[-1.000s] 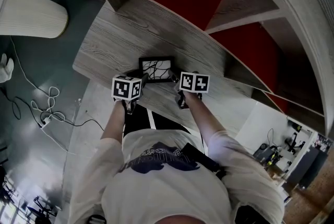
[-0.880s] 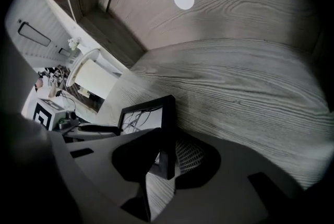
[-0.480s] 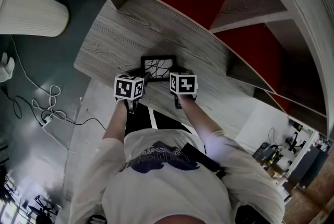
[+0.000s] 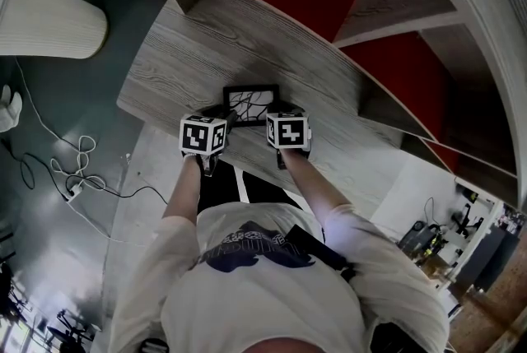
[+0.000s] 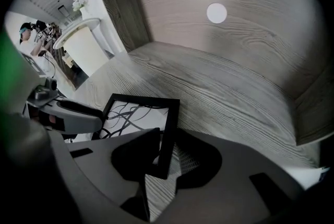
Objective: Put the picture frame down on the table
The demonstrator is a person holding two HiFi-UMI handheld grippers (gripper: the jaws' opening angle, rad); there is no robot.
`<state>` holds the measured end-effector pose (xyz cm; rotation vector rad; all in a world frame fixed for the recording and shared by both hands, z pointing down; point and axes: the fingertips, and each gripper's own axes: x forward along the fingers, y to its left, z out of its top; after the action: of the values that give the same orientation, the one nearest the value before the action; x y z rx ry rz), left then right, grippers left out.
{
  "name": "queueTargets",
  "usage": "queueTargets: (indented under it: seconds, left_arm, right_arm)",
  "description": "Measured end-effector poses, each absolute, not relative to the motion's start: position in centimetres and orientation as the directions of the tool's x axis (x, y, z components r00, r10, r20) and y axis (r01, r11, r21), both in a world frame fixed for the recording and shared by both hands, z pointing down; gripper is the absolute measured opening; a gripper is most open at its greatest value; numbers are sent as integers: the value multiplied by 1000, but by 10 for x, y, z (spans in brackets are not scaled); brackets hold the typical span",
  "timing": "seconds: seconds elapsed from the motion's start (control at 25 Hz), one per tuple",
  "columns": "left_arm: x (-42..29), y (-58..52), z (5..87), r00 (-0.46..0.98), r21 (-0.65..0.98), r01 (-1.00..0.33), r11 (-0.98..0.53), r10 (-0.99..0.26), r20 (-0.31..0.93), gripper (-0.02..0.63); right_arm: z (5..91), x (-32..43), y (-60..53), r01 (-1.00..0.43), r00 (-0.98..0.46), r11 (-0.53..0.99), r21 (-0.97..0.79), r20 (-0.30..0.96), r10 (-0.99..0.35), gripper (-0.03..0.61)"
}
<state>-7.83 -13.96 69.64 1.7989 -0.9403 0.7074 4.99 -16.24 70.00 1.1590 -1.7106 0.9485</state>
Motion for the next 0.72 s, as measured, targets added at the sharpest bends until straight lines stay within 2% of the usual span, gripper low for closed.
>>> queueTargets:
  seconds: [0.2, 0.24, 0.32, 0.48, 0.6, 0.72]
  left_arm:
    - [-82, -139, 693, 542, 485, -839, -247, -301, 784, 170]
    - [-83, -138, 691, 546, 489, -836, -248, -305, 780, 170]
    - [-85, -138, 685, 556, 497, -831, -250, -315, 769, 170]
    - [-99, -145, 663, 571, 508, -821, -260, -369, 734, 170]
    - [-114, -154, 623, 569, 499, -821, -277, -465, 678, 170]
    - [-127, -168, 564, 557, 479, -823, -307, -603, 571, 170]
  right_arm:
    - [699, 55, -161, -958, -250, 223, -182, 910, -330, 98]
    - [697, 56, -161, -958, -263, 199, -204, 903, -340, 108]
    - [690, 61, -163, -955, -292, 162, -248, 884, -366, 172]
    - [659, 76, -172, -942, -327, 82, -326, 831, -449, 182]
    - [610, 86, -181, -913, -354, 39, -406, 741, -571, 180]
    - [539, 88, -193, -870, -395, 90, -485, 575, -717, 150]
